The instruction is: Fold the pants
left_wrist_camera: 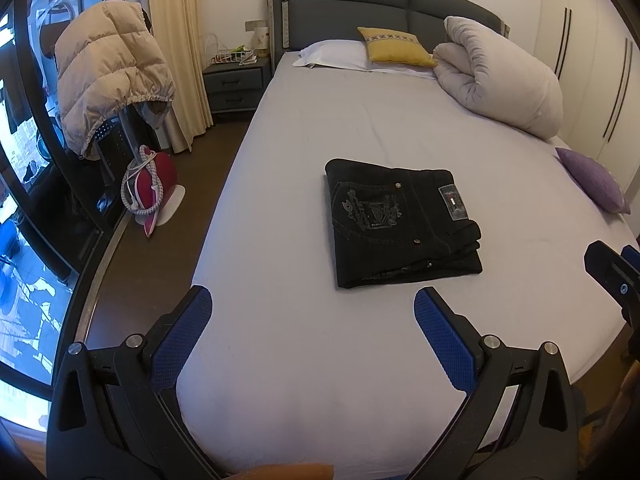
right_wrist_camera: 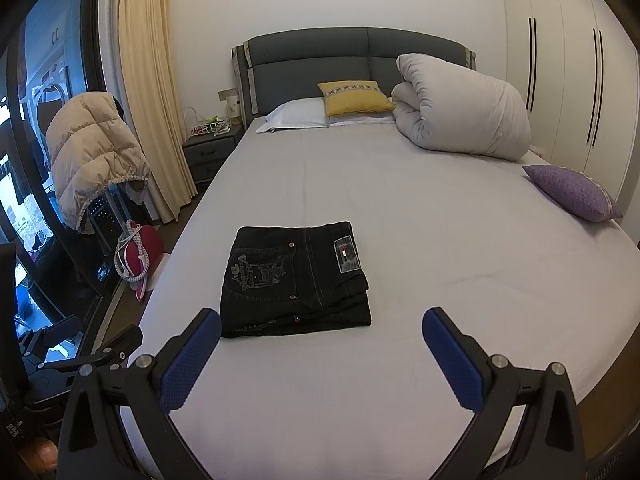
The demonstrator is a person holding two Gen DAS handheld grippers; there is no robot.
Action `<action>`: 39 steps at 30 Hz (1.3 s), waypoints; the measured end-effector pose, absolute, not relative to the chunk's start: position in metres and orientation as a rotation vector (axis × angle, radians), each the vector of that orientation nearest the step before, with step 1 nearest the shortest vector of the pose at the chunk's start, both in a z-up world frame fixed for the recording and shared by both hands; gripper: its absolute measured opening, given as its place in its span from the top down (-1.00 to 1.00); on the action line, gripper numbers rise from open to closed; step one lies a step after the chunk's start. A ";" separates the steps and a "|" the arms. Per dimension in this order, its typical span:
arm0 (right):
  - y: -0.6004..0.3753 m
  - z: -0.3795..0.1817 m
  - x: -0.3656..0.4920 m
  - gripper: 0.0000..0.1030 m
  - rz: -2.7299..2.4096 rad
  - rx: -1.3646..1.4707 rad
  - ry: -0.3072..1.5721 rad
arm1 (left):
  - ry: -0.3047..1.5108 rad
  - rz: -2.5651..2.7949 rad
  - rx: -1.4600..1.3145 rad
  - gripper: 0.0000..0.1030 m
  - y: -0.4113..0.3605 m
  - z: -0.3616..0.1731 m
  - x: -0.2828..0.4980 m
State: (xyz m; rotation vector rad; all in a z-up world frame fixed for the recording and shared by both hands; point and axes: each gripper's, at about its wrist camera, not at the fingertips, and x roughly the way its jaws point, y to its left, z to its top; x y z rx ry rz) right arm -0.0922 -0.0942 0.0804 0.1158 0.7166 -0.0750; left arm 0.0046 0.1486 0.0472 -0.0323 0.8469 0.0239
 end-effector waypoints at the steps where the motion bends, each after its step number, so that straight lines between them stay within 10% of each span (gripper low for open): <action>1: -0.095 0.080 -0.092 -1.00 -0.075 0.115 0.717 | 0.847 0.024 -0.032 -1.00 0.149 0.047 0.005; 39: -0.104 0.070 -0.090 -1.00 -0.070 0.115 0.730 | 0.858 0.025 -0.030 -1.00 0.151 0.043 0.003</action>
